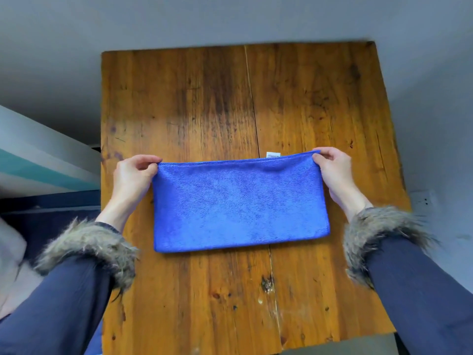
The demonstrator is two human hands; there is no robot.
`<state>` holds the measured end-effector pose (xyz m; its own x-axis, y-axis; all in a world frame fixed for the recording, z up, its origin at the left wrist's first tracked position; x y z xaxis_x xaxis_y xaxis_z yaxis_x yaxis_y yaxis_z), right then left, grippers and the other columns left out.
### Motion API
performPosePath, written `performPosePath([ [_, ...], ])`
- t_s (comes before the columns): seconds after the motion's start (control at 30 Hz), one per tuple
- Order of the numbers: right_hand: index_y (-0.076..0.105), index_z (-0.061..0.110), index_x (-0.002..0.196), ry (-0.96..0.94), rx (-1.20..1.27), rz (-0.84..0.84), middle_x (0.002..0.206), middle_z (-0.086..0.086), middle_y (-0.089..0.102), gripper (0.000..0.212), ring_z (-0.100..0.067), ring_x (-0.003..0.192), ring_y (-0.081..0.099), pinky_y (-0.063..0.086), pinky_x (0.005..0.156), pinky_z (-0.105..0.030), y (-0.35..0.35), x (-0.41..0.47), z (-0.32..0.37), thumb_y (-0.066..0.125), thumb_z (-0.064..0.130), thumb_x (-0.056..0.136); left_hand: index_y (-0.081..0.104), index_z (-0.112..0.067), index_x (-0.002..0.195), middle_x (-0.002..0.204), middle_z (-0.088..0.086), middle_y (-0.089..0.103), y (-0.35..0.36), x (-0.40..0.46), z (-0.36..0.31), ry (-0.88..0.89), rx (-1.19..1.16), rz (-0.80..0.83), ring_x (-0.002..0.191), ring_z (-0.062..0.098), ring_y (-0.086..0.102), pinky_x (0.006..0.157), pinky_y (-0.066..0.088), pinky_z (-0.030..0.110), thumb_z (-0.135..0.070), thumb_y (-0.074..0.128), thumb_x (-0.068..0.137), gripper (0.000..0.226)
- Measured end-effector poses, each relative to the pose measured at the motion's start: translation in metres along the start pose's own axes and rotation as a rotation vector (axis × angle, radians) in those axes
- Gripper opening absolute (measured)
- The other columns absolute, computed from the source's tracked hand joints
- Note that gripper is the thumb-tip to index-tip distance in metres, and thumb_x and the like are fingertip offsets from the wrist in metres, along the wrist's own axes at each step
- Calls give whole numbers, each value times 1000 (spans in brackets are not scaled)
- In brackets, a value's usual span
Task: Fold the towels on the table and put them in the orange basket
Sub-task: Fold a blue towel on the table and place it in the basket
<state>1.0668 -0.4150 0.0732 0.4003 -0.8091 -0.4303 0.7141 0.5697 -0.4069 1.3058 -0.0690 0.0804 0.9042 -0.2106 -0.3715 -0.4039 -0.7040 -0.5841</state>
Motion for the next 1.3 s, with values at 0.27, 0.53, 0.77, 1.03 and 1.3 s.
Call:
performPosePath([
  [0.27, 56, 1, 119, -423, -414, -362, 119, -16, 55, 33, -27, 110, 52, 34, 93, -22, -1, -36, 17, 47, 17, 92, 46, -6, 129, 123, 18, 51, 8, -21, -12, 380, 274, -229, 108, 30, 49, 96, 38, 40, -15, 47, 91, 39],
  [0.53, 42, 10, 139, -929, -942, 67, 148, -12, 37, 52, -25, 138, 32, 15, 113, -50, 126, -103, -13, 39, 32, 92, 40, -20, 140, 151, 10, 31, 132, -85, -24, 751, 767, 83, 140, 33, 24, 111, 13, 58, -37, 35, 93, 50],
  [0.77, 28, 16, 146, -711, -1062, 40, 155, -10, 22, 56, -23, 143, 18, 6, 117, -40, 59, -55, -37, 28, 38, 95, 28, -25, 146, 155, 5, 22, 88, -62, 15, 642, 900, 84, 143, 29, 16, 113, 3, 55, -41, 24, 95, 53],
  [1.03, 18, 15, 149, -621, -1088, -2, 156, -13, 11, 60, -27, 145, 9, -5, 115, -44, 37, -62, -32, 18, 41, 95, 22, -14, 147, 156, 8, 14, 40, -71, 46, 519, 780, 47, 145, 27, 5, 113, 0, 55, -38, 21, 95, 58],
  [1.3, 34, 18, 143, -826, -1010, 118, 153, -10, 27, 56, -24, 142, 17, 8, 113, -53, 124, -144, -31, 36, 39, 91, 36, -3, 139, 152, 15, 24, 23, -96, 62, 360, 541, -105, 144, 30, 10, 115, 1, 47, -15, 33, 99, 41],
])
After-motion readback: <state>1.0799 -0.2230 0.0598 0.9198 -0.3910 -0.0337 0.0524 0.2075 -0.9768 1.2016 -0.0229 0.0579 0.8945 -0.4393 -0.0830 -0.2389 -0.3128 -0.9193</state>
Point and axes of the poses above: each hand's wrist, its own x-axis towards the middle knuckle, its own y-axis out of the palm, z = x × y, the point moved 7 cm from there along x, towards the middle knuckle
